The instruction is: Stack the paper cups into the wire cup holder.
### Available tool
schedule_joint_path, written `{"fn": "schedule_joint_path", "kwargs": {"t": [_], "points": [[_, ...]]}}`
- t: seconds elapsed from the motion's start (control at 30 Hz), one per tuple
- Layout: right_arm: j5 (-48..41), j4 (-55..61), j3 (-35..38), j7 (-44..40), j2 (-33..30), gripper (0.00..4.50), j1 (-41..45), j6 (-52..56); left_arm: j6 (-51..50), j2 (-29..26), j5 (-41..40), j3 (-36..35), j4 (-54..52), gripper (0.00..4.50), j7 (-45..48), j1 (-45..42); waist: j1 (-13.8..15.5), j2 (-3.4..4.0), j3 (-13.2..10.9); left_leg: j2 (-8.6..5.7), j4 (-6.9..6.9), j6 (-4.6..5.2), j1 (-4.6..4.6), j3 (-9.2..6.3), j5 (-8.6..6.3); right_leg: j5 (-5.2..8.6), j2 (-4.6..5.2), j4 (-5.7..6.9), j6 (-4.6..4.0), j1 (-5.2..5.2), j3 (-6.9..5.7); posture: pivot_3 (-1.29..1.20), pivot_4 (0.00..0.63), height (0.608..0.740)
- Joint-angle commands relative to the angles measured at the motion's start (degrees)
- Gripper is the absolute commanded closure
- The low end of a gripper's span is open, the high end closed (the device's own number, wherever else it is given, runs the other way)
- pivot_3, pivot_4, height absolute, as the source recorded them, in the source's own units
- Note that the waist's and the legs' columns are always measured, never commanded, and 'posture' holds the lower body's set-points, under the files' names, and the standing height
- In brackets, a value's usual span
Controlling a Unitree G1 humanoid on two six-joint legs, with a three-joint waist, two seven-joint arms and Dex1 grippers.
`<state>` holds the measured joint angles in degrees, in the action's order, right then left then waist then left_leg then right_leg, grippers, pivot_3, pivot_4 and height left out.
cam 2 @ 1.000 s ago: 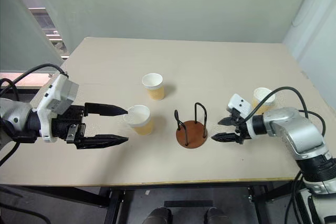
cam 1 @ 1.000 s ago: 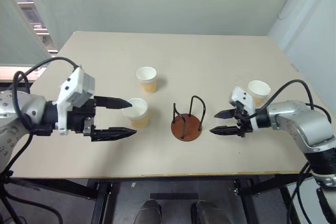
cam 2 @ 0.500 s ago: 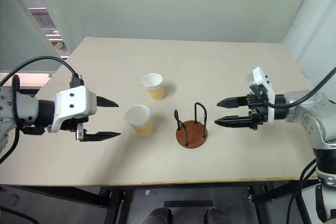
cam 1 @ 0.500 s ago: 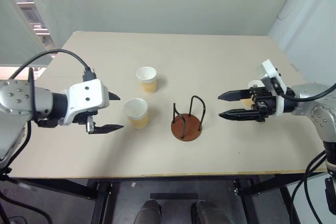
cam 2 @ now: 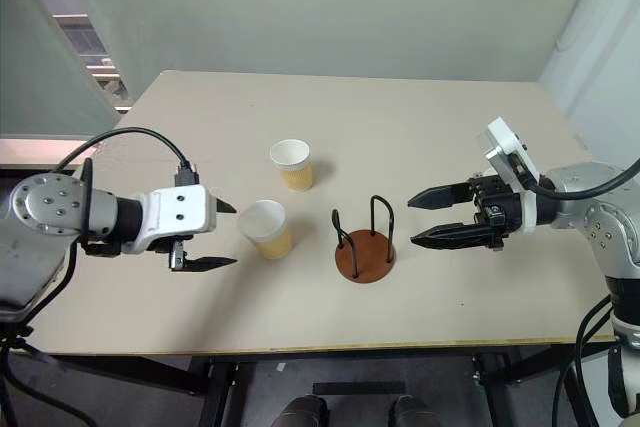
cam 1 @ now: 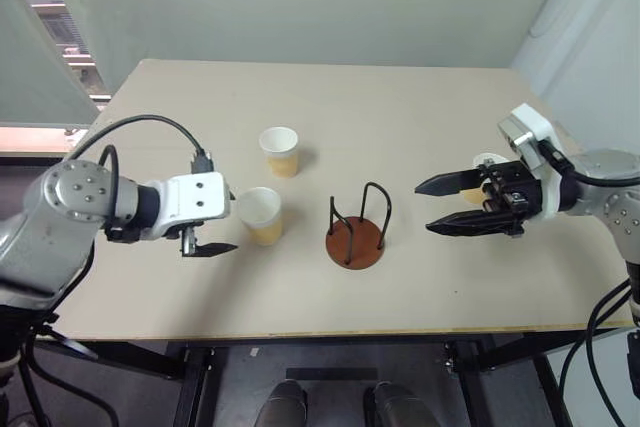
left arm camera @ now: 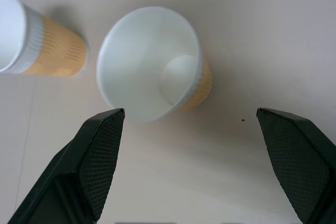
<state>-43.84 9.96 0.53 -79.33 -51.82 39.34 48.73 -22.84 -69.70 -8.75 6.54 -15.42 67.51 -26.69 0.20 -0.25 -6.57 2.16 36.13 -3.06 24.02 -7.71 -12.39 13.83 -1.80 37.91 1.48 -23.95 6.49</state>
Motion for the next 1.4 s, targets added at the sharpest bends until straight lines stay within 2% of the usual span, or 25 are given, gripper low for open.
{"fn": "schedule_joint_path", "kwargs": {"t": [0.03, 0.37, 0.47, 0.8, 0.83, 1.1, 1.3, 1.4], "points": [[-1.6, 1.4, 1.8, -0.3, -0.7, 1.04, 1.0, 0.1, 2.7, 1.4, 2.7, 1.6, 1.3, 0.14, 0.9, -2.4, 0.0, 0.00, 0.0, 0.00, 0.00, 0.00, 0.00, 0.00, 0.00, -0.01, 0.00, 0.00, 0.01, 0.00, 0.00, 0.00, 0.150, 0.740], [-2.0, 3.1, 2.8, 1.2, -0.5, 1.04, -0.6, -0.7, 10.0, 8.9, 11.3, 8.9, 12.0, 0.14, 1.7, -9.0, 0.1, 0.00, 0.0, 0.00, 0.03, 0.01, 0.01, -0.04, 0.00, -0.15, 0.01, 0.00, 0.26, 0.01, -0.02, 0.00, 0.150, 0.740], [-2.1, 3.3, 3.0, 1.3, -0.5, 1.00, -0.9, -1.0, 11.6, 10.6, 11.7, 9.6, 14.1, 0.76, 3.0, -10.4, 0.1, 0.00, 0.0, 0.00, 0.04, 0.01, 0.03, -0.04, 0.00, -0.20, 0.02, -0.01, 0.34, 0.01, -0.01, 0.00, 0.150, 0.740], [-2.3, 2.4, 2.8, -0.5, -1.2, 1.00, -0.8, -1.7, 11.9, 9.3, 4.5, 7.1, 12.4, 4.29, 14.7, -10.8, 0.0, 0.00, 0.0, -0.01, 0.05, 0.02, 0.04, -0.03, 0.00, -0.22, 0.01, -0.02, 0.44, 0.01, -0.01, 0.00, 0.150, 0.740], [-2.3, 2.1, 2.7, -0.8, -1.3, 1.00, -0.6, -1.8, 11.8, 9.0, 3.9, 6.9, 12.1, 4.46, 15.4, -10.5, 0.0, 0.00, 0.0, 0.00, 0.06, 0.02, 0.04, -0.02, 0.00, -0.22, 0.01, -0.02, 0.45, 0.02, -0.01, 0.00, 0.150, 0.740], [0.9, -3.7, 0.8, -3.0, -0.9, 1.00, 3.8, -4.7, 6.3, 7.9, -2.4, 2.8, 8.3, 4.46, 18.1, -9.9, 0.0, 0.00, 0.0, 0.00, 0.12, 0.05, 0.04, -0.03, 0.02, -0.23, 0.01, -0.01, 0.46, 0.04, 0.00, 0.00, 0.150, 0.740], [6.3, -11.3, -1.2, -4.0, 0.6, 1.00, 7.0, -10.4, -3.9, 10.1, -11.0, -0.3, 6.8, 4.46, 18.9, -20.8, 0.3, -0.03, 0.0, 0.00, 0.21, 0.07, 0.05, -0.08, 0.02, -0.25, 0.04, 0.00, 0.46, 0.06, -0.04, 0.00, 0.150, 0.740], [7.3, -10.9, -0.7, -3.0, 1.3, 1.00, 6.4, -11.3, -9.1, 13.3, -15.3, 0.0, 8.6, 4.46, 20.3, -31.2, 0.3, -0.03, 0.0, -0.02, 0.27, 0.15, 0.09, -0.05, -0.02, -0.27, 0.07, -0.01, 0.49, 0.06, -0.03, 0.00, 0.150, 0.740]]}}
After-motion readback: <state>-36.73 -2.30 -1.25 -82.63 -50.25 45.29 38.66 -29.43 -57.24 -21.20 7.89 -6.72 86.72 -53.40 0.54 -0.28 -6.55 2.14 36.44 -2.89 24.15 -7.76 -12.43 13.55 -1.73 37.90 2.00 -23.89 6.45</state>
